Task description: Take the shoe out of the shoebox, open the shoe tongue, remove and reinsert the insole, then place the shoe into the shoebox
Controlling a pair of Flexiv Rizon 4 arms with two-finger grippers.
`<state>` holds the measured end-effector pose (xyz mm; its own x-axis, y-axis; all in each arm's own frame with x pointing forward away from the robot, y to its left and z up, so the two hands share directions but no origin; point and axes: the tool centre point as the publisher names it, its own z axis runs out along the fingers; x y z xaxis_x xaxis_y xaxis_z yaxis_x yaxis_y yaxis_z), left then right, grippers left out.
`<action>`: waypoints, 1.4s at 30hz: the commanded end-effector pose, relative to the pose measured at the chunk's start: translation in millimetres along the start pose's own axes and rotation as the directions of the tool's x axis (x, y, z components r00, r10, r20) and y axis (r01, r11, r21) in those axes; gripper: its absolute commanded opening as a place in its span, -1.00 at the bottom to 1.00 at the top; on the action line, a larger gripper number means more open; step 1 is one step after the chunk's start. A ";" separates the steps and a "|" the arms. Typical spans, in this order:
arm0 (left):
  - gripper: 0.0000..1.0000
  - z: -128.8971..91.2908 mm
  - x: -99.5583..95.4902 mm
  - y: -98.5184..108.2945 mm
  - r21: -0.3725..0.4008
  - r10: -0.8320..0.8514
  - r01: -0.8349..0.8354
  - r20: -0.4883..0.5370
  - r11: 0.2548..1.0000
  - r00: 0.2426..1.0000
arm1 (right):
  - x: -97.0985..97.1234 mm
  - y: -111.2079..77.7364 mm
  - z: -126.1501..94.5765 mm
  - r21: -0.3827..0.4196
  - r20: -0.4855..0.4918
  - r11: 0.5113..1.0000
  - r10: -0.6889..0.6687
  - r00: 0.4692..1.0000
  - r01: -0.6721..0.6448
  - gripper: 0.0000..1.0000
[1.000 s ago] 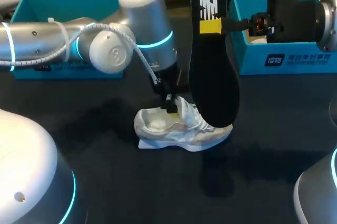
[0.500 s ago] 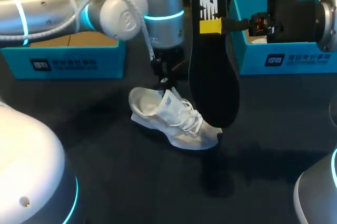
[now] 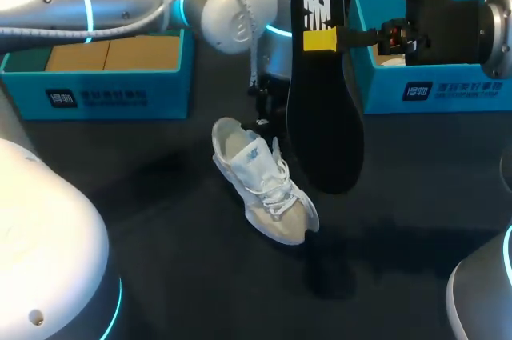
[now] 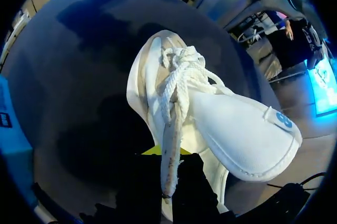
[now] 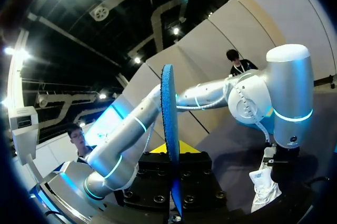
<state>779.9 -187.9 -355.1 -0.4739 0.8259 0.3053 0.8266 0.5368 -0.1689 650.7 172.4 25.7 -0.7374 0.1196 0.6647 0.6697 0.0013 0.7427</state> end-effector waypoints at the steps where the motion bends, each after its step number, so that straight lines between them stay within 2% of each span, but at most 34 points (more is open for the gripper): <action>1: -1.00 -3.5 -3.0 -1.3 -0.006 -0.002 0.002 -0.039 1.000 0.999 | 0.0 0.2 1.9 0.001 0.003 1.000 0.002 1.000 -0.002 -1.00; 4: -1.00 -2.7 -3.9 -1.5 -0.012 0.009 -0.010 -0.050 1.000 0.999 | 0.0 0.2 1.9 0.001 0.003 1.000 0.002 1.000 -0.002 -1.00; 5: -1.00 -2.8 -6.0 -1.9 -0.028 0.055 -0.057 -0.080 0.998 0.995 | 0.0 0.2 1.9 0.001 0.003 1.000 0.002 1.000 -0.002 -1.00; 7: -1.00 -5.6 -7.2 -1.3 -0.012 0.101 -0.102 -0.090 0.995 0.991 | 0.0 0.2 1.9 0.001 0.003 1.000 0.002 1.000 -0.002 -1.00; 8: -1.00 -8.1 -8.3 -0.9 -0.040 0.135 -0.140 -0.119 0.989 0.984 | 0.0 0.2 1.9 0.001 0.003 1.000 0.002 1.000 -0.002 -1.00; 10: -1.00 -12.2 -8.6 0.5 -0.024 0.187 -0.192 -0.128 0.981 0.974 | 0.0 0.2 1.9 0.001 0.003 1.000 0.002 1.000 -0.002 -1.00; 13: -1.00 -17.2 -9.9 0.1 -0.035 0.270 -0.278 -0.151 0.960 0.951 | 0.0 0.2 1.9 0.001 0.003 1.000 0.002 1.000 -0.002 -1.00; 16: -1.00 -20.3 -12.5 -4.7 -0.056 0.376 -0.399 -0.235 0.915 0.896 | 0.0 0.2 1.9 0.001 0.003 1.000 0.002 1.000 -0.002 -1.00; 19: -1.00 -18.2 -17.4 -10.5 -0.079 0.415 -0.452 -0.281 0.889 0.866 | 0.0 0.2 1.9 0.001 0.003 1.000 0.002 1.000 -0.002 -1.00; 30: -1.00 3.0 -39.3 -27.7 -0.089 0.433 -0.485 -0.332 0.870 0.838 | 0.0 0.2 1.9 0.001 0.003 1.000 0.002 1.000 -0.002 -1.00; 42: -1.00 25.1 -42.6 -29.4 -0.062 0.425 -0.478 -0.368 0.876 0.827 | 0.0 0.2 1.9 0.001 0.003 1.000 0.002 1.000 -0.002 -1.00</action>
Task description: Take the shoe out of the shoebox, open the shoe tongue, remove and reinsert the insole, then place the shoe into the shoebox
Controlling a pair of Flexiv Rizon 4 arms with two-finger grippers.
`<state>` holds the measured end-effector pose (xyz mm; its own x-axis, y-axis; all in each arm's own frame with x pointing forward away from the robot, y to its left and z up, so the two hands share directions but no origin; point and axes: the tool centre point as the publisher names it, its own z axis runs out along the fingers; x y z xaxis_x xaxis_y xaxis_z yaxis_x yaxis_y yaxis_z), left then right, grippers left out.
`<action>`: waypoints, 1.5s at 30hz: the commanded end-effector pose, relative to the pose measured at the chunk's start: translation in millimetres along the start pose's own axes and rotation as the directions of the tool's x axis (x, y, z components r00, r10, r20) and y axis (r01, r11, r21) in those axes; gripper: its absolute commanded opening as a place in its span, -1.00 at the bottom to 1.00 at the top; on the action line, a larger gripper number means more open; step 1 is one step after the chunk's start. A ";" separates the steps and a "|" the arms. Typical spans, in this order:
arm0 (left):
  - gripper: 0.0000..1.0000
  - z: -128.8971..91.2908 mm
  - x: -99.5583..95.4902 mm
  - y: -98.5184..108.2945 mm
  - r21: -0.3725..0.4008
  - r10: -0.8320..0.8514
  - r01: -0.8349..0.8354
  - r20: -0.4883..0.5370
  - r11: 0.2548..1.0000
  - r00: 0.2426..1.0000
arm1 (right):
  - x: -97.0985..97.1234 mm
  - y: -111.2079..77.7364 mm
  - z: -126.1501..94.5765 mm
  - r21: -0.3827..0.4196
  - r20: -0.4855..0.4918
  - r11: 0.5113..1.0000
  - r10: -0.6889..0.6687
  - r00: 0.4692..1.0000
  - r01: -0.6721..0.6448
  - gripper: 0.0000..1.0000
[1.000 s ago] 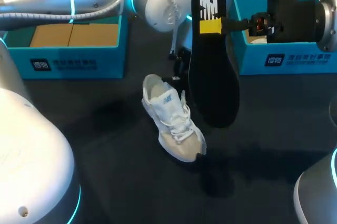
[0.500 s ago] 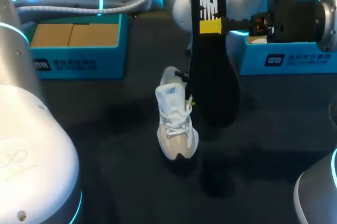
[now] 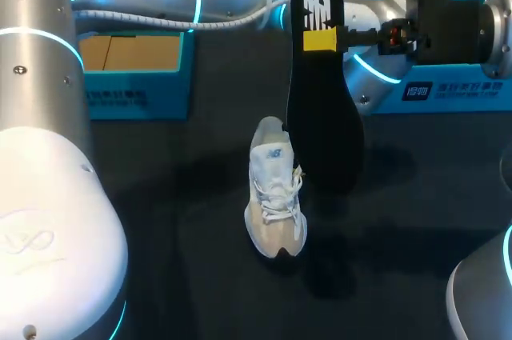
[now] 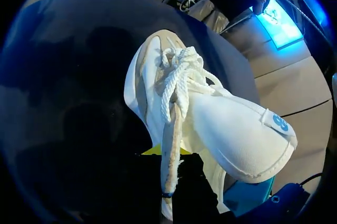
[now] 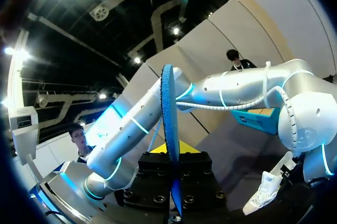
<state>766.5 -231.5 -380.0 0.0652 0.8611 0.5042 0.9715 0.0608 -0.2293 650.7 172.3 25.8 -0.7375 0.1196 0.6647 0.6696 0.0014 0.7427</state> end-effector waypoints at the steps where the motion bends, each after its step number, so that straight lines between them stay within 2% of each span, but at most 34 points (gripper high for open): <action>1: -1.00 4.2 -6.0 2.9 0.009 0.000 0.000 -0.027 1.000 1.000 | -0.1 0.2 1.9 0.001 0.003 1.000 0.002 1.000 -0.002 -1.00; 3: -1.00 4.2 -4.9 1.8 0.010 0.000 0.001 -0.020 1.000 1.000 | -0.1 0.2 1.9 0.001 0.003 1.000 0.002 1.000 -0.002 -1.00; 4: -0.43 3.5 -3.8 0.8 0.007 0.002 -0.002 -0.015 1.000 1.000 | -0.1 0.2 1.9 0.001 0.003 1.000 0.002 1.000 -0.002 -1.00; 5: -0.11 2.4 -2.4 0.0 0.002 0.005 -0.005 -0.009 1.000 1.000 | -0.1 0.2 1.9 0.001 0.003 1.000 0.002 1.000 -0.002 -1.00; 6: -0.25 1.5 -1.3 -0.6 -0.001 0.008 -0.008 -0.004 1.000 1.000 | -0.1 0.2 1.9 0.001 0.003 1.000 0.002 1.000 -0.002 -1.00; 8: -0.32 0.7 -0.5 -0.9 -0.003 0.008 -0.008 -0.001 1.000 1.000 | -0.1 0.2 1.9 0.001 0.003 1.000 0.002 1.000 -0.002 -1.00; 9: 0.26 -2.6 2.1 -1.5 -0.004 0.009 -0.009 0.012 1.000 1.000 | -0.1 0.2 1.9 0.001 0.003 1.000 0.002 1.000 -0.002 -1.00; 10: 1.00 -4.4 3.3 -1.6 -0.004 0.008 -0.008 0.018 1.000 1.000 | -0.1 0.2 1.9 0.001 0.003 1.000 0.002 1.000 -0.002 -1.00; 15: 1.00 -18.5 11.0 -1.5 -0.015 -0.001 0.002 0.068 1.000 0.998 | -0.1 0.2 1.9 0.001 0.003 1.000 0.002 1.000 -0.002 -1.00; 21: 1.00 -49.1 21.2 8.4 -0.027 -0.042 0.047 0.153 0.999 0.987 | -0.1 0.2 1.9 0.001 0.003 1.000 0.002 1.000 -0.002 -1.00; 25: 1.00 -71.1 30.7 15.1 -0.027 -0.070 0.079 0.243 0.997 0.968 | -0.1 0.2 1.9 0.001 0.003 1.000 0.002 1.000 -0.002 -1.00; 32: 1.00 -92.5 52.6 23.3 -0.009 -0.109 0.123 0.401 0.992 0.910 | -0.1 0.2 1.9 0.001 0.003 1.000 0.002 1.000 -0.002 -1.00; 39: 1.00 -101.9 85.8 31.2 0.026 -0.151 0.165 0.566 0.986 0.810 | -10.3 4.0 -29.6 -0.161 0.071 0.984 0.083 0.994 -0.071 -1.00; 45: 1.00 -105.8 111.5 26.4 0.024 -0.151 0.176 0.638 0.984 0.755 | -27.4 8.6 -59.9 -0.232 0.116 0.962 0.175 0.978 -0.145 -1.00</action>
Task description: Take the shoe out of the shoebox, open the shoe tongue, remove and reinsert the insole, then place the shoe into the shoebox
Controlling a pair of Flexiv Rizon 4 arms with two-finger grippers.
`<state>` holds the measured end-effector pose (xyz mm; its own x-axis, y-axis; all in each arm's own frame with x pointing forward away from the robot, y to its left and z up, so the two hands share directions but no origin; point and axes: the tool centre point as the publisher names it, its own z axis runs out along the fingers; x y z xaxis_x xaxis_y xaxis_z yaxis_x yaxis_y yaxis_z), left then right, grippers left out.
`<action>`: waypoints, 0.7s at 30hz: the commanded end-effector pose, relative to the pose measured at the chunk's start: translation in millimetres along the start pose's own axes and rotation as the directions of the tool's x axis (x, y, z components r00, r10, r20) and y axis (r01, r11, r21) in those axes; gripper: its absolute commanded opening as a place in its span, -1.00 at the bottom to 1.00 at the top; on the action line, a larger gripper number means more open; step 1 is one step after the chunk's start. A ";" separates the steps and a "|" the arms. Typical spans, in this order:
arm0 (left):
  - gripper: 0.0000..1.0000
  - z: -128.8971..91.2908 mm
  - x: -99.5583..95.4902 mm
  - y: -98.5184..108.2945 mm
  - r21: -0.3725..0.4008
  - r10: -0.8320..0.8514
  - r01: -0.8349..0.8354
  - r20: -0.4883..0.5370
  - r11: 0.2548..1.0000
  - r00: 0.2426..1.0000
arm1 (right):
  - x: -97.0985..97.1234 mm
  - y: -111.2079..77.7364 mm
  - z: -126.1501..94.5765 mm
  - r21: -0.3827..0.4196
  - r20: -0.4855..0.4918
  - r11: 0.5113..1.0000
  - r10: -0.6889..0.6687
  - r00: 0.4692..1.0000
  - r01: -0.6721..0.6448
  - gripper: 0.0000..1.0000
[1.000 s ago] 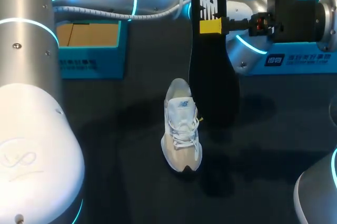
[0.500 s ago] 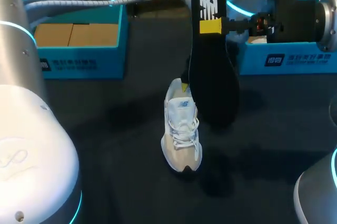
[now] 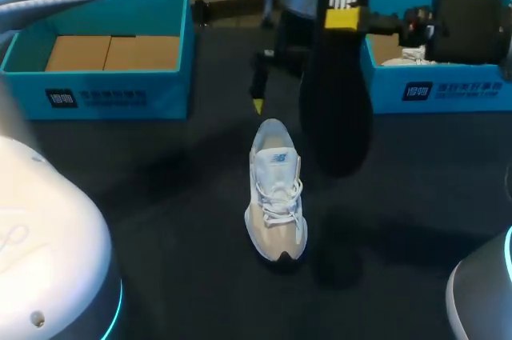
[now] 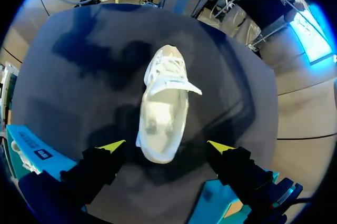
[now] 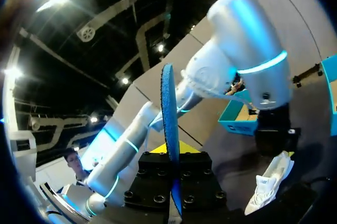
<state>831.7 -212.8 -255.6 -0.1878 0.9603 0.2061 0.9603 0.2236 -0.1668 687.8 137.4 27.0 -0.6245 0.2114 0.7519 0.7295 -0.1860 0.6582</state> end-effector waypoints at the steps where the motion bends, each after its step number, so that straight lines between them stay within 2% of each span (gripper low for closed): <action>1: 1.00 -11.5 35.2 -5.8 -0.017 0.003 0.003 0.348 1.000 0.937 | -6.4 -8.9 -35.3 -0.053 0.039 0.998 0.037 0.999 -0.035 -1.00; 6: 1.00 -24.4 55.0 -12.6 -0.040 0.015 0.001 0.413 0.999 0.911 | -22.1 1.9 -46.5 -0.063 0.071 0.992 0.114 0.991 -0.109 -1.00; 9: 1.00 -36.7 72.9 -21.2 -0.068 0.024 0.010 0.482 0.998 0.876 | -38.0 10.0 -53.9 -0.066 0.097 0.984 0.174 0.980 -0.168 -1.00; 15: 1.00 -52.4 101.8 -31.0 -0.106 0.044 0.020 0.568 0.994 0.822 | -59.9 26.2 -62.4 -0.066 0.093 0.972 0.233 0.968 -0.227 -1.00; 19: 1.00 -58.1 120.2 -31.9 -0.123 0.026 0.055 0.577 0.991 0.816 | -76.3 33.7 -67.2 -0.054 0.104 0.963 0.269 0.958 -0.264 -1.00; 21: 1.00 -58.1 120.2 -31.9 -0.123 0.026 0.055 0.577 0.991 0.816 | -83.5 37.5 -68.2 -0.044 0.105 0.960 0.278 0.955 -0.275 -1.00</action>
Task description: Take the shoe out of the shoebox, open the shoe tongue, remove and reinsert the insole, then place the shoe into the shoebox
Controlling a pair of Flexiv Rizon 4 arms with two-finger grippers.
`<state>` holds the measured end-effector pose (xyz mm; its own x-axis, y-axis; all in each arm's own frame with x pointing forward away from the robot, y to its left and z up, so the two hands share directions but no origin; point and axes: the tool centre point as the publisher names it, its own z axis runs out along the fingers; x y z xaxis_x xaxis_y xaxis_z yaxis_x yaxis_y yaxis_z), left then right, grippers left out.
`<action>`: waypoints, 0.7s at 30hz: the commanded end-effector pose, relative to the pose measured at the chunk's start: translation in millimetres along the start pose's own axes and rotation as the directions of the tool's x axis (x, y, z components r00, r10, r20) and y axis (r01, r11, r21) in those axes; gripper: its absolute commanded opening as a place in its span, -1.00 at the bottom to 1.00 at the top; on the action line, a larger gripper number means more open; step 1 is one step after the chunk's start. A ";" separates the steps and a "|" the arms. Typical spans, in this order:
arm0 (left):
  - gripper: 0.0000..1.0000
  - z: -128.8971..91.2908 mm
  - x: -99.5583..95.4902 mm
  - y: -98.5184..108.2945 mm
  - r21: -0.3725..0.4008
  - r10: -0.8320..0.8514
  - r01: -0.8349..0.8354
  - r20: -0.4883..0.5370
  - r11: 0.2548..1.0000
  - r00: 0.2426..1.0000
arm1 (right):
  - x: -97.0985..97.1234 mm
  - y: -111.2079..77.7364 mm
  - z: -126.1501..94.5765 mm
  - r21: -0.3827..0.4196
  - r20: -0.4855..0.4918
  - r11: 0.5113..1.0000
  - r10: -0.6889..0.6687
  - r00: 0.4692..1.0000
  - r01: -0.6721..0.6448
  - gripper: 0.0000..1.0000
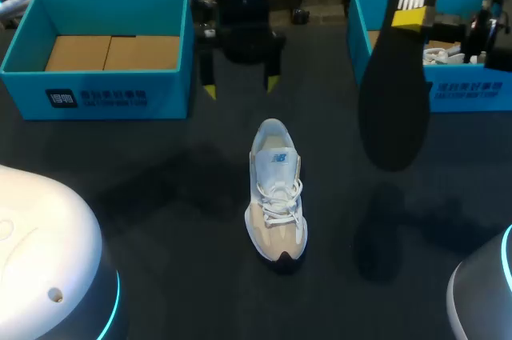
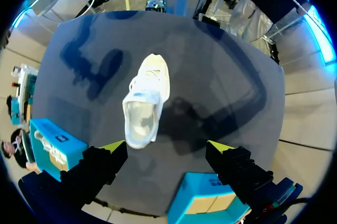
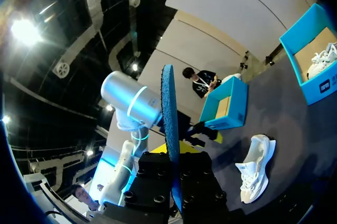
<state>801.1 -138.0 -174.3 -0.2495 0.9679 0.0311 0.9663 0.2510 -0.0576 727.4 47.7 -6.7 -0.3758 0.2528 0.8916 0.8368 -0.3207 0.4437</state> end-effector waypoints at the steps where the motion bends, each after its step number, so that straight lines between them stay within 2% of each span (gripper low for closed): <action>1: 1.00 -3.7 25.8 -4.5 -0.022 0.006 0.004 0.422 1.000 0.907 | -11.7 18.5 8.3 0.056 0.004 0.998 0.019 1.000 -0.019 -1.00; 11: 1.00 -3.7 25.8 -4.5 -0.022 0.006 0.004 0.422 1.000 0.907 | -51.7 30.8 12.1 0.105 0.030 0.985 0.134 0.991 -0.136 -1.00; 21: 1.00 -3.7 25.8 -4.5 -0.022 0.006 0.004 0.422 1.000 0.907 | -78.0 39.5 29.2 0.132 0.057 0.960 0.240 0.969 -0.246 -1.00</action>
<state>793.2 -118.6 -166.7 -0.2567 0.9308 -0.2602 0.9661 0.2552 -0.0402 785.9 32.5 -58.9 -0.1556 0.2173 0.9636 0.9354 -0.2812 0.2144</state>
